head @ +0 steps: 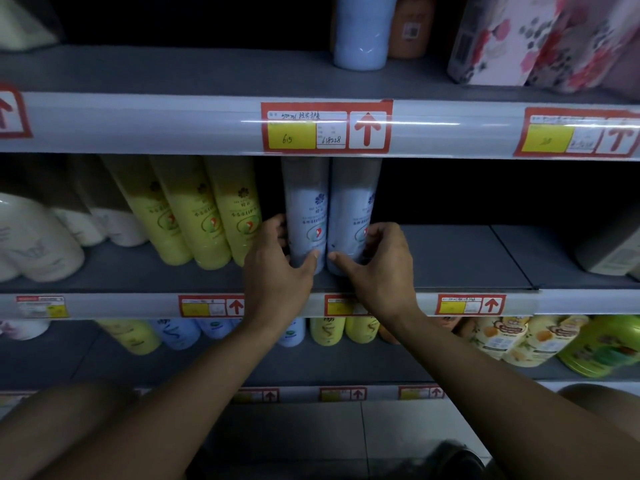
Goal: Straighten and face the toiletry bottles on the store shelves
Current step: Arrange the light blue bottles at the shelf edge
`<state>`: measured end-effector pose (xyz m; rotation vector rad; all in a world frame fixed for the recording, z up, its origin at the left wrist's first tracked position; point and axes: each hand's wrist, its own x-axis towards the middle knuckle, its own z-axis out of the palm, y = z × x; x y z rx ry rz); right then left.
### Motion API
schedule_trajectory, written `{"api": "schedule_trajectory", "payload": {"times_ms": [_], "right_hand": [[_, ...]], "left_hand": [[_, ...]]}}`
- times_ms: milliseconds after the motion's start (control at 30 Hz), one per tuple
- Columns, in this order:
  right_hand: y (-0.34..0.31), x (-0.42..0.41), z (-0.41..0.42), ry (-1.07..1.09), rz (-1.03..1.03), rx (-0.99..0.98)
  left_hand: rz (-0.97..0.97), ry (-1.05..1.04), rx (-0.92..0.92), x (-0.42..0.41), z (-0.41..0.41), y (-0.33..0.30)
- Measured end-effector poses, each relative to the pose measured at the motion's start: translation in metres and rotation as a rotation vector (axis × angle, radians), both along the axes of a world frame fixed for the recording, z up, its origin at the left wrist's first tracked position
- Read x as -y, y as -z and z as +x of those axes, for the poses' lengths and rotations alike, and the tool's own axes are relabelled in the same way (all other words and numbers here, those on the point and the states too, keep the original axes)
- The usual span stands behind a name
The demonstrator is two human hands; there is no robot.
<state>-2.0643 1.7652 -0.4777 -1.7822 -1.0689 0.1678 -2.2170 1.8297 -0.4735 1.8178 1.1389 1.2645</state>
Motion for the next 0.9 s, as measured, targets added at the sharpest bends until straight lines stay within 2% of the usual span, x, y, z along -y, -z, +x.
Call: {"api": "schedule_trajectory", "payload": {"times_ms": [567,767,900], "right_hand": [[-0.015,0.05,0.005,-0.027,-0.026,0.053],[-0.024,0.075,0.01,-0.019,-0.014,0.079],[-0.028,0.093,0.009,0.014,-0.026,0.097]], "left_hand": [[0.017,0.003,-0.022,0.029,-0.036,-0.015],[0.083,0.046,-0.086,0.059,-0.048,-0.024],[0.149,0.08,-0.066,0.071,-0.051,-0.046]]}}
